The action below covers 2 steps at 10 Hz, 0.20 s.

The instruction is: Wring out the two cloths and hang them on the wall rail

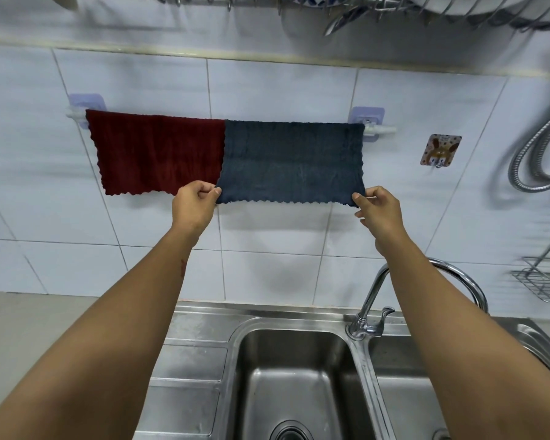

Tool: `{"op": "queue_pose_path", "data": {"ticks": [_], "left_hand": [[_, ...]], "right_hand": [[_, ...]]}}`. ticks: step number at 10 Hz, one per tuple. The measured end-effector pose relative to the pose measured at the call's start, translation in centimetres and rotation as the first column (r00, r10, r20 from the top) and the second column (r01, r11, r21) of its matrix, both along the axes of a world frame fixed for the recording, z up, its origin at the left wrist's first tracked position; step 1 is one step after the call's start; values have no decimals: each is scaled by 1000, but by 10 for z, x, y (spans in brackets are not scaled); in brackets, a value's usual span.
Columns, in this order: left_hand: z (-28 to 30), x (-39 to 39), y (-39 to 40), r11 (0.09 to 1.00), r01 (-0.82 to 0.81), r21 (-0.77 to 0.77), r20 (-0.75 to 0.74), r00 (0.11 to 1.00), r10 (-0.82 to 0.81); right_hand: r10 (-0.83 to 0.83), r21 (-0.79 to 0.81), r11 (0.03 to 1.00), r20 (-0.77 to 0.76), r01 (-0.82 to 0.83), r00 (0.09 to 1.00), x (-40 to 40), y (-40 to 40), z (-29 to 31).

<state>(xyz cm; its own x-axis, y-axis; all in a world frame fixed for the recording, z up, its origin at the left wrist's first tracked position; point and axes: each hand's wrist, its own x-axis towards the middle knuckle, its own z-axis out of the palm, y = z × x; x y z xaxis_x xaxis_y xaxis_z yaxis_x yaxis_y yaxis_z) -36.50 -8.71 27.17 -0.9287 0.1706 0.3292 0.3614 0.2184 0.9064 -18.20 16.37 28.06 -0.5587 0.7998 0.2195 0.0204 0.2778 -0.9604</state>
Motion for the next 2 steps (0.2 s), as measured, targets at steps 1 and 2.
{"op": "queue_pose_path", "data": {"ticks": [1, 2], "left_hand": [[2, 6, -1, 999, -15, -34, -18, 1000, 14], [3, 9, -2, 997, -45, -61, -27, 999, 43]], "right_hand": [[-11, 12, 1000, 17, 11, 1000, 0, -1, 1], [-38, 28, 999, 47, 36, 998, 4, -5, -3]]}}
